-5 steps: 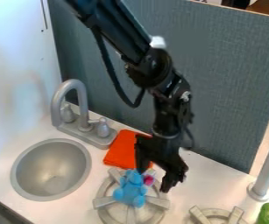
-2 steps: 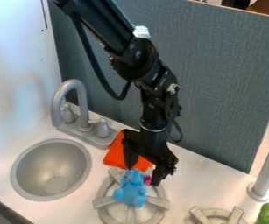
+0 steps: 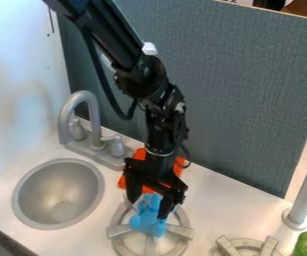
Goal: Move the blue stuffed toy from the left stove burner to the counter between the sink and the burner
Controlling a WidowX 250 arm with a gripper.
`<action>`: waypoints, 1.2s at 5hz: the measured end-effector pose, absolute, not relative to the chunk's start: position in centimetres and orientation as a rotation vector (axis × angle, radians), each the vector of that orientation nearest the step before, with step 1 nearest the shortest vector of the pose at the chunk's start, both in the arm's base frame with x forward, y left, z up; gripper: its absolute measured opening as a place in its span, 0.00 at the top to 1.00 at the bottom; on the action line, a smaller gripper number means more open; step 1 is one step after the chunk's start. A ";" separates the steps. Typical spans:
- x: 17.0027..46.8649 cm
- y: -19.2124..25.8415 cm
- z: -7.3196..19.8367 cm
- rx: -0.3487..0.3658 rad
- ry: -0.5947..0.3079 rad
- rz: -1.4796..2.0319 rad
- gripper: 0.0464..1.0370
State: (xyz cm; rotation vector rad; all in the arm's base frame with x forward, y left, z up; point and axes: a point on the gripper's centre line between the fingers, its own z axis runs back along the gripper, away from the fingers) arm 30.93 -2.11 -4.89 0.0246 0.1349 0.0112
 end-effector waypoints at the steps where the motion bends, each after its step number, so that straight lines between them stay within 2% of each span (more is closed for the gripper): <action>1: 31.1 -1.4 -5.9 0.010 0.182 0.033 0.04; 3: 31.7 -1.9 -8.3 -0.077 0.215 0.014 0.04; 4: 31.9 -2.1 -8.7 -0.084 0.213 0.016 0.09; 5: 31.2 -2.1 -9.0 -0.103 0.205 0.023 0.31; 6: 30.6 -1.6 -7.8 -0.120 0.159 0.049 0.49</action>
